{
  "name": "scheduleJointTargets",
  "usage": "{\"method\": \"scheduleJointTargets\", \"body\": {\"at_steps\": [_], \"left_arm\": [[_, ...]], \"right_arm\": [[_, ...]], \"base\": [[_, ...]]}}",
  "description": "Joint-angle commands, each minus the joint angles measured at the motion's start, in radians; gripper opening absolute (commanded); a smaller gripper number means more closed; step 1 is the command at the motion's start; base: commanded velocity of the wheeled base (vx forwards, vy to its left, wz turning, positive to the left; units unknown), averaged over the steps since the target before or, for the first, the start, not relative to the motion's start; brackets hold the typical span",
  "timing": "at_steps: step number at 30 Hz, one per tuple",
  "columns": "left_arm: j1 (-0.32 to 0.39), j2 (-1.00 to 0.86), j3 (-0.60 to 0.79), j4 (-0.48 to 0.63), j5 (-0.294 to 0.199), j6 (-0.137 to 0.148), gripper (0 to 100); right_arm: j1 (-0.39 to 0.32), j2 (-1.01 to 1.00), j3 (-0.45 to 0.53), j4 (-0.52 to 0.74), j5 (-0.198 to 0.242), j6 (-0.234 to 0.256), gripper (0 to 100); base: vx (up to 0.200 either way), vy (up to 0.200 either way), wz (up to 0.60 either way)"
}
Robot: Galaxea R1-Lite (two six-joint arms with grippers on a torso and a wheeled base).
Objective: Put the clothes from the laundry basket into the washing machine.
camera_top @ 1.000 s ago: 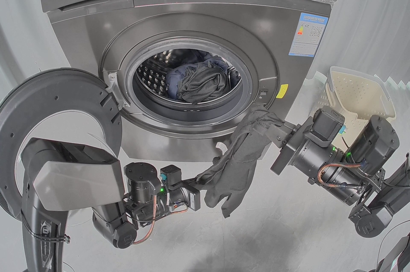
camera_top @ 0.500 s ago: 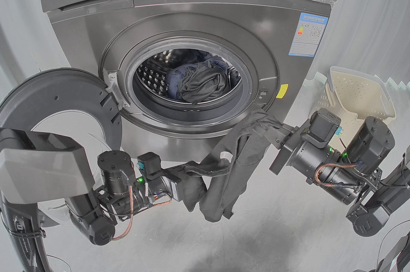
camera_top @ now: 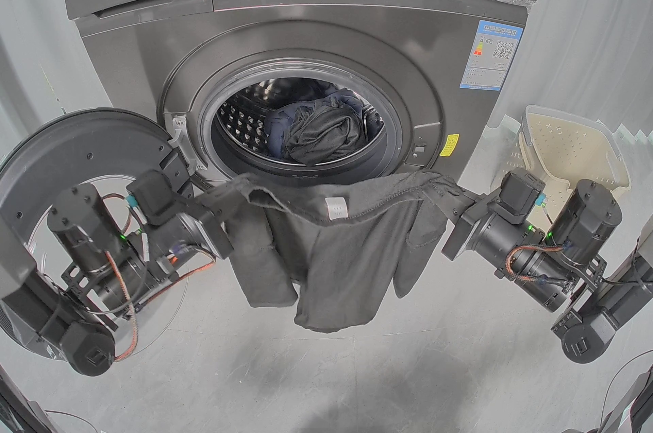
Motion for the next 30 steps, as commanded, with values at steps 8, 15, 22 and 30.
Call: {"method": "scheduleJointTargets", "body": {"at_steps": [8, 15, 22, 30], "left_arm": [[0.036, -0.212, -0.026, 0.026, -0.001, -0.007, 0], [0.058, -0.215, -0.051, 0.023, -0.002, -0.006, 0], [0.058, -0.218, -0.051, 0.023, -0.002, -0.006, 0], [0.046, -0.219, -0.046, 0.025, -0.004, -0.006, 0]], "right_arm": [[-0.059, -0.013, -0.009, 0.0, 0.0, -0.014, 0], [-0.075, -0.059, -0.035, 0.0, 0.002, -0.021, 0], [-0.075, -0.084, -0.06, 0.0, 0.0, -0.035, 0], [-0.066, -0.09, -0.058, 0.0, -0.001, -0.035, 0]], "base": [[0.0, 0.0, 0.0], [0.0, 0.0, 0.0], [0.0, 0.0, 0.0], [0.0, 0.0, 0.0]]}}
